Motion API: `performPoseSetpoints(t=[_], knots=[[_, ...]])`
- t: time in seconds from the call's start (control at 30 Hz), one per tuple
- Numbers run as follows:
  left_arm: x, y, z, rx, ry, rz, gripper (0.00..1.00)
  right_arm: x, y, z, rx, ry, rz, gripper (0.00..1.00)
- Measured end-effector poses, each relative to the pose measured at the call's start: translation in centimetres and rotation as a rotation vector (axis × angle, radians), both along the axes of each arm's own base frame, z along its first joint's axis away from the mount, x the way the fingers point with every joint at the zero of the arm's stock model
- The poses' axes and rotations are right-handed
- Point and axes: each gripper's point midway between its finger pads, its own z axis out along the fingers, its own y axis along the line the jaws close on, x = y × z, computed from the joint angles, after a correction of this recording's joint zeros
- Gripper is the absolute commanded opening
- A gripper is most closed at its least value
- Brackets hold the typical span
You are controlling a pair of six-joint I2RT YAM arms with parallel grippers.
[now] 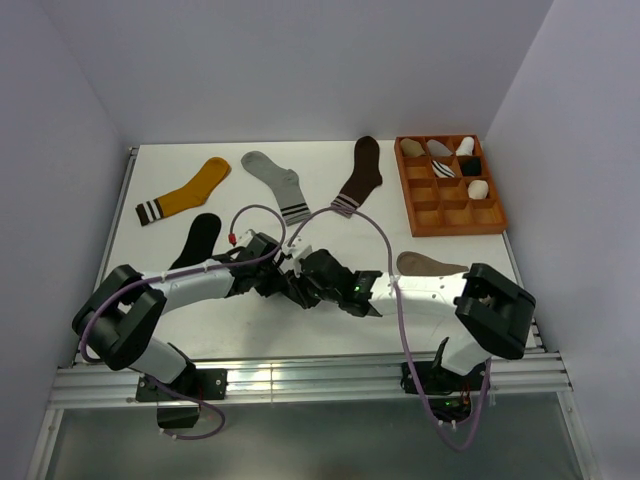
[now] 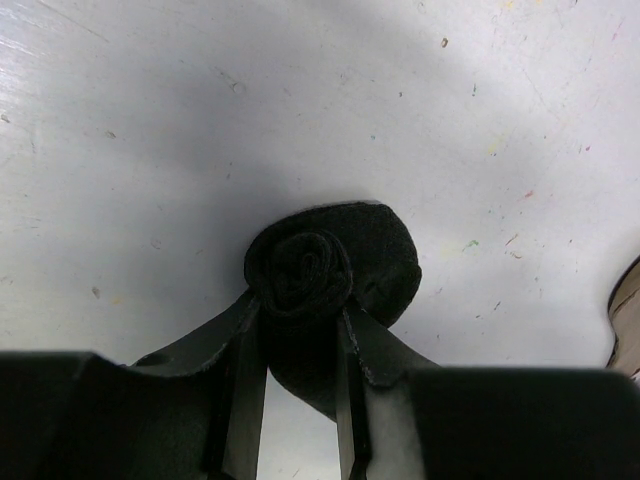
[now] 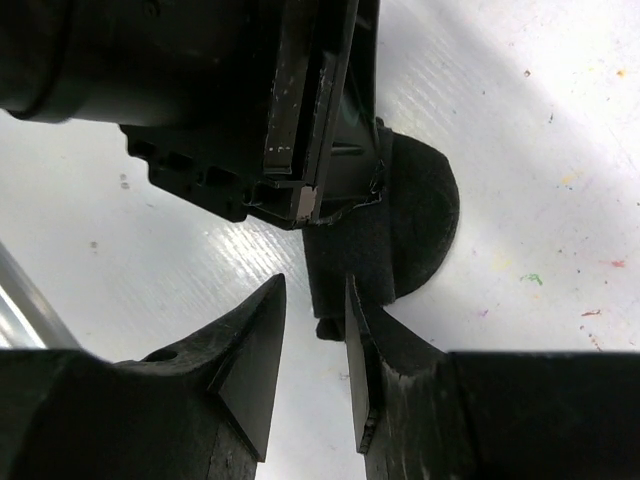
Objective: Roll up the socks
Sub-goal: Roll the sock at the center of the board.
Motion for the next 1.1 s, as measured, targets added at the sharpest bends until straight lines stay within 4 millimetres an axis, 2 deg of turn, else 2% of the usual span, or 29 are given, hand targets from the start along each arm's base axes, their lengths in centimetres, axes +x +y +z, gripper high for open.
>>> performPoseSetpoints(t=[0.4, 0.73, 0.9, 0.93, 1.07, 1.1], knots=[[0.0, 0.0, 0.0, 0.003, 0.001, -0.010, 0.19, 0.5, -0.4, -3.3, -0.109, -0.017, -0.019, 0.40], [0.0, 0.1, 0.0, -0.012, 0.014, -0.007, 0.20, 0.7, -0.1, -4.4, -0.156, -0.006, -0.012, 0.48], [0.1, 0.2, 0.0, -0.020, 0.022, -0.002, 0.20, 0.9, 0.0, -5.0, -0.179, -0.003, -0.016, 0.49], [0.2, 0.2, 0.0, -0.020, 0.022, -0.002, 0.20, 1.0, 0.0, -5.1, -0.186, -0.003, -0.019, 0.46], [0.4, 0.4, 0.0, -0.019, 0.020, 0.003, 0.28, 1.2, 0.1, -5.3, -0.194, -0.006, -0.029, 0.10], [0.4, 0.4, 0.0, -0.018, 0.019, 0.002, 0.34, 1.2, 0.1, -5.3, -0.195, -0.005, -0.029, 0.06]])
